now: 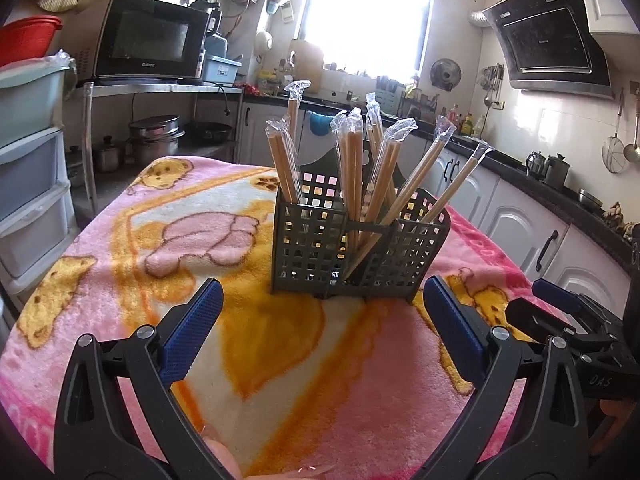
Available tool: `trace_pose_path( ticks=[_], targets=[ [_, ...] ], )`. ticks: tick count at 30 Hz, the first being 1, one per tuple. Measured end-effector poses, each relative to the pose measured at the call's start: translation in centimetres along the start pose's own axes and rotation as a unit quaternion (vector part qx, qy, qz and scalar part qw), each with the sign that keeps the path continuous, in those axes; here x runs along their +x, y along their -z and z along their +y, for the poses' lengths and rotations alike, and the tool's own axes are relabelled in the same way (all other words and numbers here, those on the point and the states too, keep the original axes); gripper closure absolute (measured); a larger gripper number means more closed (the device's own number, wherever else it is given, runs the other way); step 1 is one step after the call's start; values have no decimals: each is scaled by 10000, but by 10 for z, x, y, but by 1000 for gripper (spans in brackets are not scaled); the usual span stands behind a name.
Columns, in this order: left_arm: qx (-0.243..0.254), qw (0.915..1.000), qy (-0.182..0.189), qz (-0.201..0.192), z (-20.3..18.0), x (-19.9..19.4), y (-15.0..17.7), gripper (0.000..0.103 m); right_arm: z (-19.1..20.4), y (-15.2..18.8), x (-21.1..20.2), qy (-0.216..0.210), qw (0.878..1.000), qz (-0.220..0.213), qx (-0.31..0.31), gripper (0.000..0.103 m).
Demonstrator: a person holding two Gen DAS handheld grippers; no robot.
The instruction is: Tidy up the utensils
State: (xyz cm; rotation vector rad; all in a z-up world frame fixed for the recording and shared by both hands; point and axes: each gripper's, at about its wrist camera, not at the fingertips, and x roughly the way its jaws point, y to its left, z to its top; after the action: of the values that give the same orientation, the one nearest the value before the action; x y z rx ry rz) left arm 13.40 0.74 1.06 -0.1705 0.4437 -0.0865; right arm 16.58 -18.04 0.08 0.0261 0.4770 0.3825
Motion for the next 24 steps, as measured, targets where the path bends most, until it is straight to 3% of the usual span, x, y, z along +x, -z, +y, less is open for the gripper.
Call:
trace_pose_path(
  ticks=[10,19,24],
  targets=[
    [186,9984,-377,-369,-3,0,11,11,2,10,-13,203,9976,-650,-108,7],
    [331,9959,-392,-740,-5,-7,14,10,3,18,-25,393,9925,-1138,-219,7],
    [330,9959,-400,-744,-5,-7,14,11,3,22,-27,413,9916,-1208,-182,7]
  ],
)
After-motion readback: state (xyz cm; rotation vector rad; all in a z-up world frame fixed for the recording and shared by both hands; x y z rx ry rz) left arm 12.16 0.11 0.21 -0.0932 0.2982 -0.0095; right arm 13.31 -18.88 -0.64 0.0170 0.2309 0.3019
